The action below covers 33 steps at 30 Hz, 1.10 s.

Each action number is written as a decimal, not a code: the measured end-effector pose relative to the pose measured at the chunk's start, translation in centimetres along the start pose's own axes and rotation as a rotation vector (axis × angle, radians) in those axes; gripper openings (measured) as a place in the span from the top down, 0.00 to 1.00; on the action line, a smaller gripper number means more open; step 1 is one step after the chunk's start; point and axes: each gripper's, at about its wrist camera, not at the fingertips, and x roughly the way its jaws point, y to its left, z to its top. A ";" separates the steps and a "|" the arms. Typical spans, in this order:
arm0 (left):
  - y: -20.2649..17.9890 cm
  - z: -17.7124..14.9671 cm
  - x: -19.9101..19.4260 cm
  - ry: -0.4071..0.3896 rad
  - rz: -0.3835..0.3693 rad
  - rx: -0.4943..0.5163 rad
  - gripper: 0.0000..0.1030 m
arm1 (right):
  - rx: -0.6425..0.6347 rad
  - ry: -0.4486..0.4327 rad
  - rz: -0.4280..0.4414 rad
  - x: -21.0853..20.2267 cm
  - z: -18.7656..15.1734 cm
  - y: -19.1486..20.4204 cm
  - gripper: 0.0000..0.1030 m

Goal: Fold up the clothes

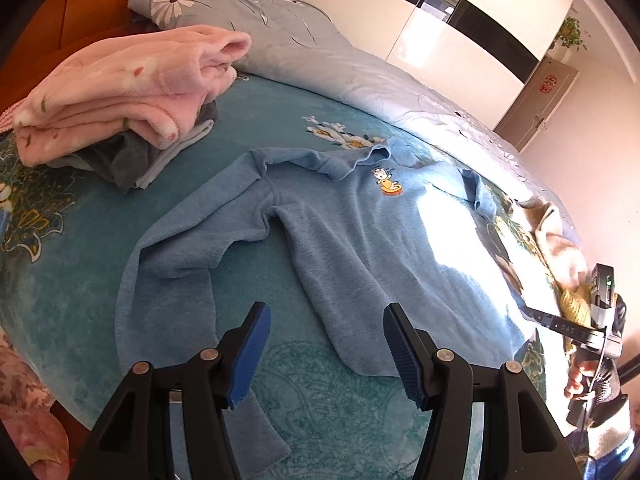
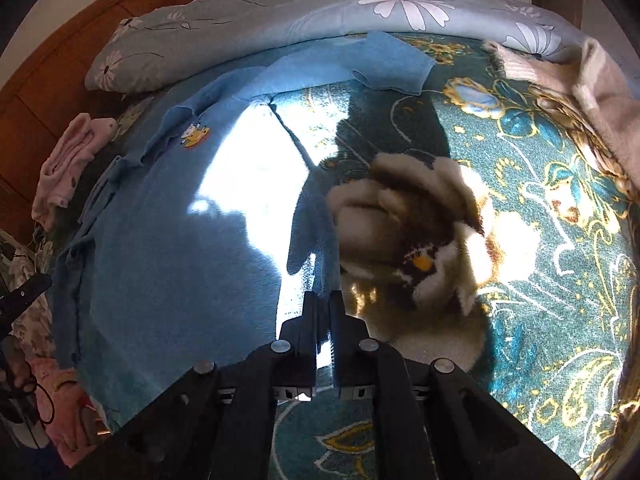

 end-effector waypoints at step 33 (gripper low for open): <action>-0.7 1.8 -1.8 0.046 -0.597 -0.033 0.87 | 0.056 -0.242 0.006 -12.0 6.9 0.2 0.95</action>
